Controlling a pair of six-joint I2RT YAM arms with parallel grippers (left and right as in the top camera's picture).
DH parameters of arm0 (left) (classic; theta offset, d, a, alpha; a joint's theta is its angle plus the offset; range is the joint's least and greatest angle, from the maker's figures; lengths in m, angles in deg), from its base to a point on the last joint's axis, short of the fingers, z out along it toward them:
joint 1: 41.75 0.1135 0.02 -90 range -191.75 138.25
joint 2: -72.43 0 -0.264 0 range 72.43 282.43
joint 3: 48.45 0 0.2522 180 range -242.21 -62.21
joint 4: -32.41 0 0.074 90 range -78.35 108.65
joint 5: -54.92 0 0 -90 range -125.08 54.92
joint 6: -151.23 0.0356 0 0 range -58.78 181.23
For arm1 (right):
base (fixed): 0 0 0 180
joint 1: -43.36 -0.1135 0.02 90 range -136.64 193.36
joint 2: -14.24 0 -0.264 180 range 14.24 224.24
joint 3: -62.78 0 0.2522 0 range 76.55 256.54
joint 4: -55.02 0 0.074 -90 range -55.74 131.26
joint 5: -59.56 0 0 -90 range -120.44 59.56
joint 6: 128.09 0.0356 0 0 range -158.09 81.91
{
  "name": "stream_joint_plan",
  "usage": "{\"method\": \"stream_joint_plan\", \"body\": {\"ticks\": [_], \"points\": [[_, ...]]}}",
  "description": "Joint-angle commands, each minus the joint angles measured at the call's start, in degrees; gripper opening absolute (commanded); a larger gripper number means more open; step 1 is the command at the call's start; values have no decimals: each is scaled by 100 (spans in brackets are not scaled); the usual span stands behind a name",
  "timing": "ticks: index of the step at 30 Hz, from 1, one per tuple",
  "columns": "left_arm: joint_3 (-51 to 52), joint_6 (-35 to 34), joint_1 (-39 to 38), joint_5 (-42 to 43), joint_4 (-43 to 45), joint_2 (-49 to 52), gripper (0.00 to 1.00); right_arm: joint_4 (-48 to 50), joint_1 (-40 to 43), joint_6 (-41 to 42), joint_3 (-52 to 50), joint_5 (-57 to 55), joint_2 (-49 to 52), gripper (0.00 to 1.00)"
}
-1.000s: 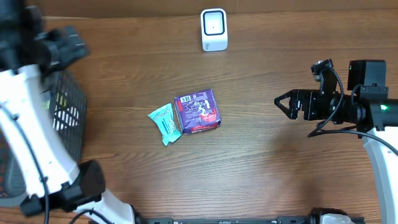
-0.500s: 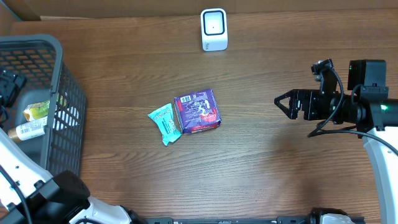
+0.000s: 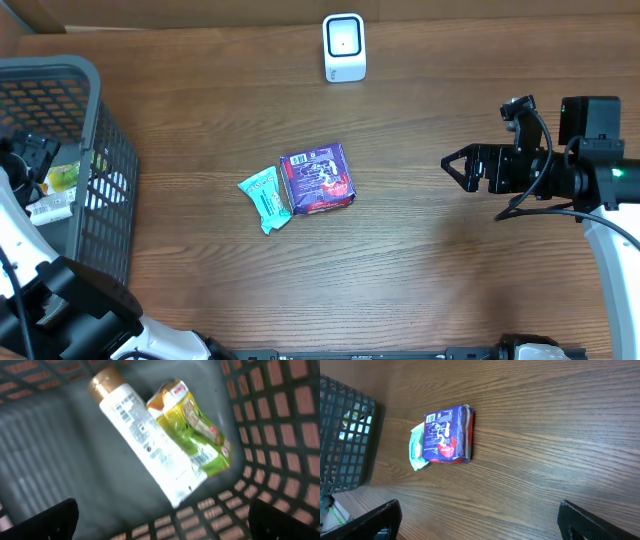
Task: Scan the item barcode
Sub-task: 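Reach into the basket and grasp the white tube with left gripper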
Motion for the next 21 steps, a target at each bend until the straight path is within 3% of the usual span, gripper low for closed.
{"method": "stream_joint_plan", "body": {"ticks": [1, 13, 21], "points": [[444, -136, 17, -157, 326, 2, 100, -13, -33, 15, 144, 2, -20, 100], [2175, -138, 20, -138, 2214, 31, 100, -20, -33, 15, 144, 2, -20, 100], [2719, -138, 20, -149, 3080, 57, 100, -129, -33, 17, 144, 4, -20, 100]]}}
